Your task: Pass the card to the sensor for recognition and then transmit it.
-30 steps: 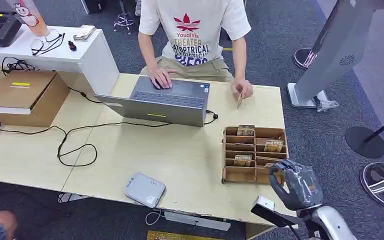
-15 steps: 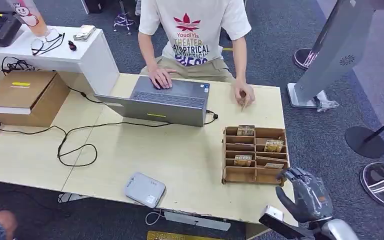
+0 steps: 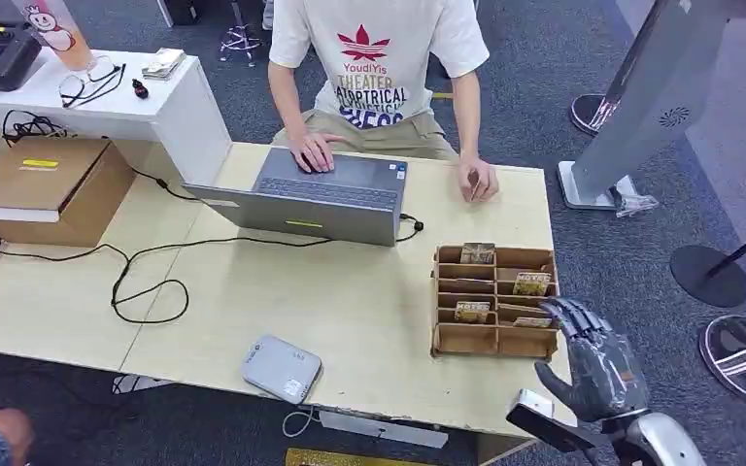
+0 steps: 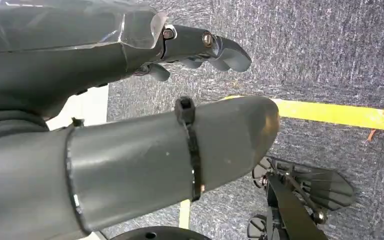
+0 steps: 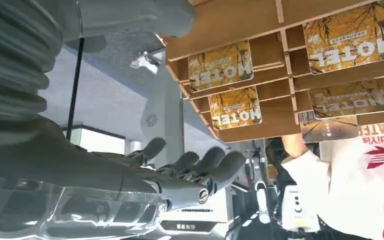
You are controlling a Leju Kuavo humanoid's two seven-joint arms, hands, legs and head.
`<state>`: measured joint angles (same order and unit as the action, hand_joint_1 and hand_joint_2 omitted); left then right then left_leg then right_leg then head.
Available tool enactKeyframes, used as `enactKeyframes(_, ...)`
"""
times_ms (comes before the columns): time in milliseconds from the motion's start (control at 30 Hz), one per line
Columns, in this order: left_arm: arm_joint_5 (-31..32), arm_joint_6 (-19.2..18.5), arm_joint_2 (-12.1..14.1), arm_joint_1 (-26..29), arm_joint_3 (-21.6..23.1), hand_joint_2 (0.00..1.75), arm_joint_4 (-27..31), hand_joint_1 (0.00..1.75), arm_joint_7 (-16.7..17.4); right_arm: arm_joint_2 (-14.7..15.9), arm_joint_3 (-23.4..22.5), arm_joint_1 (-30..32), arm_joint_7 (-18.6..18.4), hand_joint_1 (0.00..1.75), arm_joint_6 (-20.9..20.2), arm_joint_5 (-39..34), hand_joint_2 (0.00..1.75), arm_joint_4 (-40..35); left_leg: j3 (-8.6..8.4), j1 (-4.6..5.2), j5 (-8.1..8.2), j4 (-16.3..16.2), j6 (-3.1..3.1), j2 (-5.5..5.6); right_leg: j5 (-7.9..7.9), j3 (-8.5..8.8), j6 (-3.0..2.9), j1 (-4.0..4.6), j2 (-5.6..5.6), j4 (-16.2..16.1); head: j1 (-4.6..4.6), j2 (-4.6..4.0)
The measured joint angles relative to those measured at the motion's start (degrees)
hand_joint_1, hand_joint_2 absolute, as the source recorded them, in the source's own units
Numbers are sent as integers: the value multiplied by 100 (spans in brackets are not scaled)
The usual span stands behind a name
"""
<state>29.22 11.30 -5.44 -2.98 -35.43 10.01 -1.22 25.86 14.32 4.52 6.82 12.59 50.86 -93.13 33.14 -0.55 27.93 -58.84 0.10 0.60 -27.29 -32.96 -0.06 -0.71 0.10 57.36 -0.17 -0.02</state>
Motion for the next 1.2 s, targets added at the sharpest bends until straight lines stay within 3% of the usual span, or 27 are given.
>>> enactKeyframes(167, -2, -7, 0, -6, 0, 0, 0, 0, 0, 0, 28, -232, 103, 66, -41, -111, 175, 221, 0, 0, 0, 0, 0, 1, 0, 0, 0, 0, -1, 0, 0, 0)
enactKeyframes(233, -2, -7, 0, -8, 0, 0, 0, 0, 0, 0, 59, -308, 107, 79, -41, -151, 175, 299, 1, 0, 0, 0, 0, 1, 0, 1, 0, 0, -2, 0, 0, 0)
enactKeyframes(433, -9, 7, 0, -18, 0, 0, 0, 0, 46, -66, 164, -652, 168, 66, -83, -142, 175, 584, 1, 0, 0, 0, 0, 1, 0, 1, 0, 0, -1, 0, 0, 0)
enactKeyframes(700, -22, 37, -7, -24, 0, 0, 0, 0, 77, -168, 347, -1015, 203, 68, -129, -142, 175, 848, 2, 0, -1, -1, 0, 2, 0, 1, 0, 0, -3, 0, 0, 0)
enactKeyframes(1200, -20, 42, -7, -26, 0, 0, 0, 0, 61, -216, 492, -1054, 201, 75, -127, -146, 175, 1016, 2, 0, 0, -1, 1, 3, 0, 1, 0, 0, -2, 0, 0, 0)
